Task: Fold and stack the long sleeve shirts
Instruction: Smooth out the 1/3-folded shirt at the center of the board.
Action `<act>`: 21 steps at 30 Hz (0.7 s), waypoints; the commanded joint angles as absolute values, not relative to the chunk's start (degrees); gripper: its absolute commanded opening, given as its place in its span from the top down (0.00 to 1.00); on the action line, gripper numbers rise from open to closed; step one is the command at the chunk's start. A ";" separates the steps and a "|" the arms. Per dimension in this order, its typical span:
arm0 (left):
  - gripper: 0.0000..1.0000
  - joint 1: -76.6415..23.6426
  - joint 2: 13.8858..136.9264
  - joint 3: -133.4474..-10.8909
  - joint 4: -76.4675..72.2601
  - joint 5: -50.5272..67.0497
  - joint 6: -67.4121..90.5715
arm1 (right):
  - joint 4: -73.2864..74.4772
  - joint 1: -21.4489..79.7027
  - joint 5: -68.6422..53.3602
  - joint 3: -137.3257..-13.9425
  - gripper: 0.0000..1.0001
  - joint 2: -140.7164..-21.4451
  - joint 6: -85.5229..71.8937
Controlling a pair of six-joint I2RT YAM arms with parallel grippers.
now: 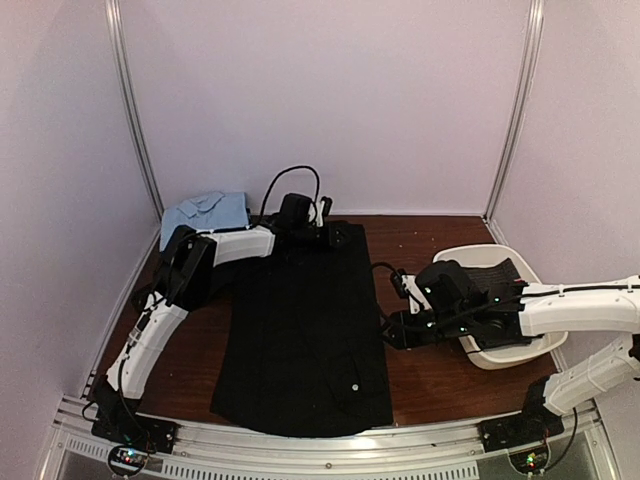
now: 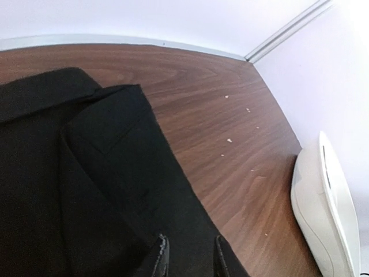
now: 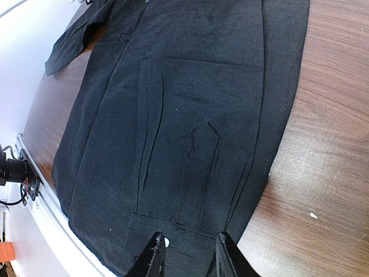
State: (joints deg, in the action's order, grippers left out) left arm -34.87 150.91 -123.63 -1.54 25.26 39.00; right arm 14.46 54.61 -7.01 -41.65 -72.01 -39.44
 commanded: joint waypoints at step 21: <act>0.64 -31.72 147.75 -130.55 4.68 22.94 37.68 | 14.55 53.93 -4.38 -42.52 0.65 -71.50 -40.14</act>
